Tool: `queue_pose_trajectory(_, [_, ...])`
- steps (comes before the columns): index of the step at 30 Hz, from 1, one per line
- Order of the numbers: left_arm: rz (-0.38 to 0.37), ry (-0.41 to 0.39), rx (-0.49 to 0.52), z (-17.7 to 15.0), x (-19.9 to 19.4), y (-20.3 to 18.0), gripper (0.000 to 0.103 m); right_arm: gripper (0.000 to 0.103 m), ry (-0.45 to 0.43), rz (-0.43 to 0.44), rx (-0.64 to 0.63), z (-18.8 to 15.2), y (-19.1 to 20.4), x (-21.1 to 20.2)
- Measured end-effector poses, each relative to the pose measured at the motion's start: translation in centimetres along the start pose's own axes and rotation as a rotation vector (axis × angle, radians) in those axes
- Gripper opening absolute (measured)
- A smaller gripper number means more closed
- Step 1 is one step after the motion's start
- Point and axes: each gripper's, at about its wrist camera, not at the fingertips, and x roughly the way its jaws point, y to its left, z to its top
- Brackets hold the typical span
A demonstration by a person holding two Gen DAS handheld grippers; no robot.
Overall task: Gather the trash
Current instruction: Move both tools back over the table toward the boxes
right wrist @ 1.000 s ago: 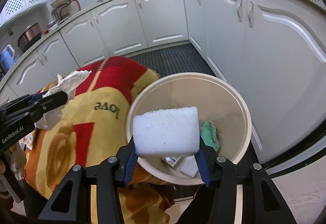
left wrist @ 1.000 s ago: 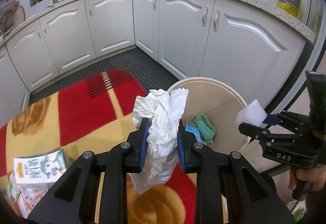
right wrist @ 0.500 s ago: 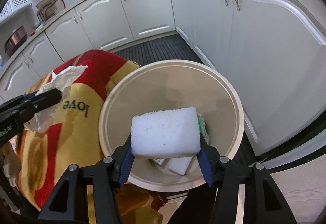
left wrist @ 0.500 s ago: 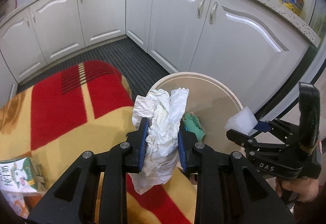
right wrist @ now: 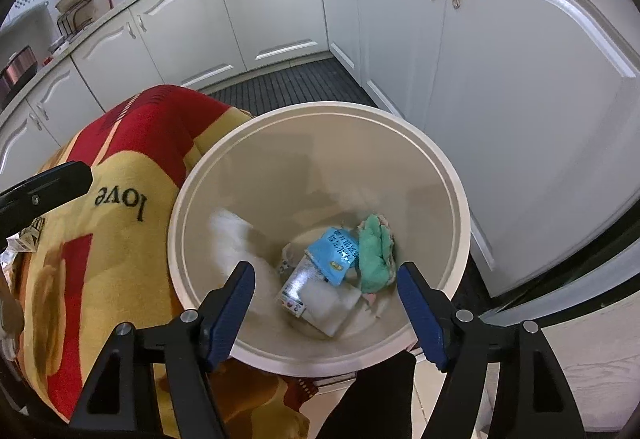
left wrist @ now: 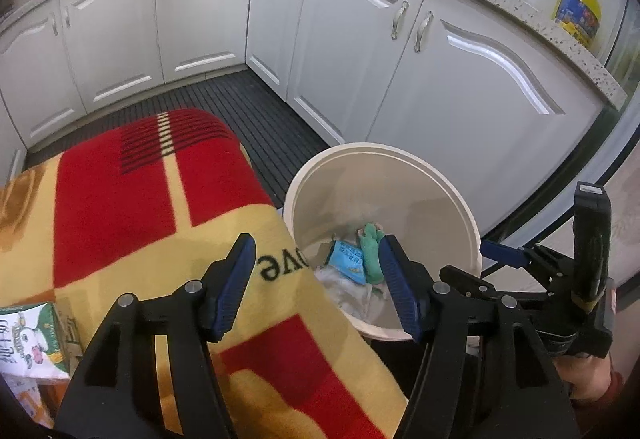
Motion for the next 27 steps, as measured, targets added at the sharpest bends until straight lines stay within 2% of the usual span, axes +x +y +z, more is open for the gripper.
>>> queue_pose_trajectory(12, [0.035, -0.083, 0.004, -1.1, -3.7, 1.0, 0.063, 0.072, -0.057, -0.006, -0.040, -0.1, 2.8, -2.3])
queue_pose_trajectory(17, [0.052, -0.115, -0.003, -2.0, -6.0, 2.1, 0.063, 0.077, -0.101, -0.003, -0.069, 0.1, 4.5, -4.1])
queue_pose_trajectory(27, [0.151, -0.170, -0.017, -4.7, -11.6, 5.7, 0.063, 0.078, -0.149, 0.019, -0.152, 0.1, 9.0, -6.2])
